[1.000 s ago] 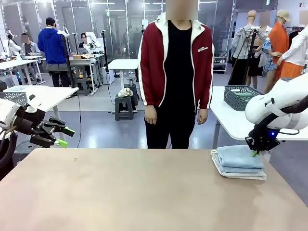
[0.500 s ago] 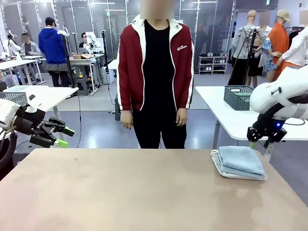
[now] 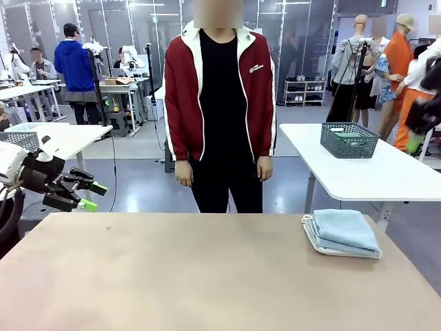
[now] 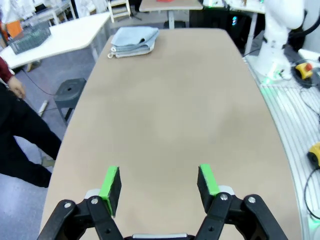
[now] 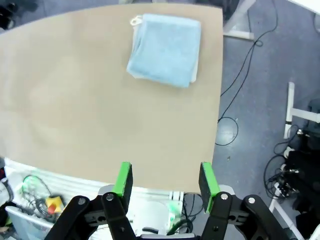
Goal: Fold the towels and place them in the basket.
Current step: Stack the folded Towel with hook on the right side of the table.
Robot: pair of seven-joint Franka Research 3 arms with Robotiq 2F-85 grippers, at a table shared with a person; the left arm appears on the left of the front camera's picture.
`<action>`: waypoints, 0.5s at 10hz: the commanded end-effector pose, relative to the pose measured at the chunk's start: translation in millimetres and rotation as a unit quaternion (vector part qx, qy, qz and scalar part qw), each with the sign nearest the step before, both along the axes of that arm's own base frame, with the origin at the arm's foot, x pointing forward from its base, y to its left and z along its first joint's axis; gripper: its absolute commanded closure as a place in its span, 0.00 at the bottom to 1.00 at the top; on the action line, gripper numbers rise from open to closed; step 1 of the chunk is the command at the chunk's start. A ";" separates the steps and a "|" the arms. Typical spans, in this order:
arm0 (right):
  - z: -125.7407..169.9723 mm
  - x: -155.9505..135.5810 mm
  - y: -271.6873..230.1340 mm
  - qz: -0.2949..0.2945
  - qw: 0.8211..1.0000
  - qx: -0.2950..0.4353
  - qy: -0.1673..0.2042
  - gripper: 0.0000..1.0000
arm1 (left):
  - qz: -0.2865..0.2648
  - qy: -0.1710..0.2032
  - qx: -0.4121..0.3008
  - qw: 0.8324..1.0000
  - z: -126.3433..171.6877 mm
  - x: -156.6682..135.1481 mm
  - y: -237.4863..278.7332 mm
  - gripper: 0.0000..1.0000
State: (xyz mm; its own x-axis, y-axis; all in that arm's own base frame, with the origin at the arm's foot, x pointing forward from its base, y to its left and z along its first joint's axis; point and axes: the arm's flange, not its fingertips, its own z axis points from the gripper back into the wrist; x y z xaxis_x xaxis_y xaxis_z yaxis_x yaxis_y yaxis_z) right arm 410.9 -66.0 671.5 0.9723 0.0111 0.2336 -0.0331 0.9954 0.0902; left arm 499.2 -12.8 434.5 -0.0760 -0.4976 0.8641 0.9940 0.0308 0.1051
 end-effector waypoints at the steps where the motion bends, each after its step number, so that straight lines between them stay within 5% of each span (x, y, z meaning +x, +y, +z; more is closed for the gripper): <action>1: 26.7 -22.4 15.5 -0.010 0.999 0.028 -0.031 0.33 | 0.001 0.004 -0.007 1.000 1.6 -1.2 -0.6 0.22; 3: 48.2 -47.0 26.6 -0.031 0.997 0.030 -0.065 0.33 | 0.001 0.004 -0.007 1.000 1.6 -1.2 -0.6 0.22; 5: 59.1 -52.3 20.2 -0.012 0.998 0.021 -0.051 0.33 | 0.001 0.004 -0.007 1.000 1.6 -1.2 -0.6 0.22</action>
State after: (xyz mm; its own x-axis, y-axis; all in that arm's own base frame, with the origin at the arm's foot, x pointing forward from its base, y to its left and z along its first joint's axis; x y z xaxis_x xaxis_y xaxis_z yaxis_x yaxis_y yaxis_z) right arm 355.1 -42.7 734.4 0.9379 -0.0335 0.3452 -0.0125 0.9914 0.1301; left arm 499.1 -12.9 434.4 -0.0760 -0.4976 0.8641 0.9940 0.0306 0.1050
